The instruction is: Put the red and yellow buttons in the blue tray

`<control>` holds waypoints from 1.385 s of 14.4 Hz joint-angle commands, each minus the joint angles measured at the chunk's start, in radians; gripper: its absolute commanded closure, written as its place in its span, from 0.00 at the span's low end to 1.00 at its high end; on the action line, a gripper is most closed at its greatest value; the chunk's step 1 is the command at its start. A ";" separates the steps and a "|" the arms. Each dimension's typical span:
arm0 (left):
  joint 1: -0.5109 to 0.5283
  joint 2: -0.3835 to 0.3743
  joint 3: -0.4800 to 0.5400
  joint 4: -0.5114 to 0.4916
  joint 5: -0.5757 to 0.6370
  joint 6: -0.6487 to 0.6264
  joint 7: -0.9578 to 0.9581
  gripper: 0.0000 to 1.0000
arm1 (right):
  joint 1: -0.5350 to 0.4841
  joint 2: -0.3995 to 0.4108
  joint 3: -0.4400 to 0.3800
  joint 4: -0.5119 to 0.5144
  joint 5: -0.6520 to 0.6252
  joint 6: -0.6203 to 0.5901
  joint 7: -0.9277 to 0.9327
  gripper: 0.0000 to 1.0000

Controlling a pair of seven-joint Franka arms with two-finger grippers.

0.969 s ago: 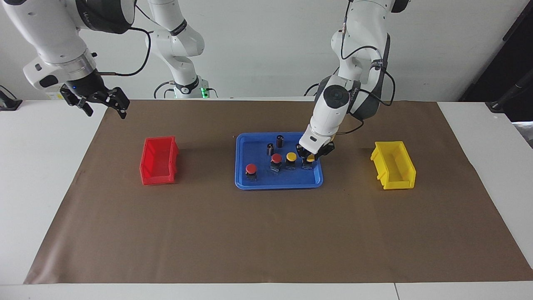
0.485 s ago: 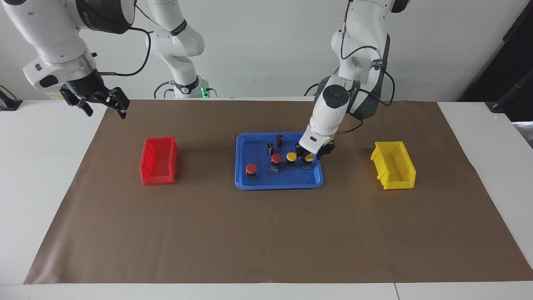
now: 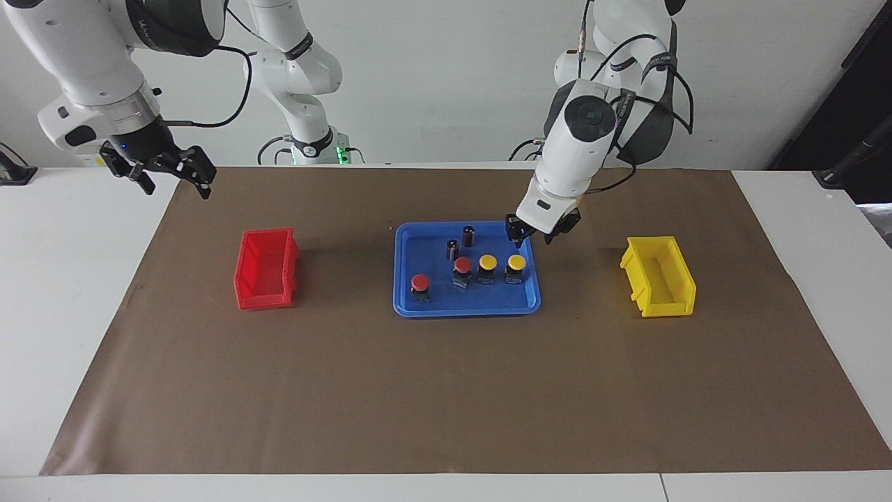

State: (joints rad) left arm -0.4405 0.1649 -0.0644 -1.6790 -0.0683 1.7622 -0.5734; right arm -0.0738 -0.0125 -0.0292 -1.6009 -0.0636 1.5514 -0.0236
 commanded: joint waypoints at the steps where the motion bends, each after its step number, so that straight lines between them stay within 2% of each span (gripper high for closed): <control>1: 0.023 -0.037 0.063 0.030 -0.010 -0.062 0.007 0.00 | -0.012 -0.014 0.000 -0.014 0.005 0.012 -0.015 0.00; 6: 0.163 -0.102 0.089 0.027 0.008 -0.139 0.251 0.00 | -0.011 -0.014 0.000 -0.014 0.005 0.007 -0.015 0.00; 10: 0.212 -0.131 0.087 0.024 0.037 -0.165 0.316 0.00 | -0.009 -0.015 0.000 -0.014 0.005 0.006 -0.015 0.00; 12: 0.284 -0.171 0.081 -0.008 0.064 -0.167 0.486 0.00 | -0.009 -0.017 0.000 -0.014 0.005 0.004 -0.015 0.00; 20: 0.298 -0.186 0.117 0.061 0.070 -0.270 0.584 0.00 | -0.008 -0.018 0.000 -0.014 0.005 0.004 -0.015 0.00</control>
State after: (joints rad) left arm -0.1377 -0.0143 0.0513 -1.6346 -0.0199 1.5291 -0.0119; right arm -0.0735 -0.0143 -0.0329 -1.6008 -0.0636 1.5514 -0.0236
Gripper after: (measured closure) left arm 0.000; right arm 0.000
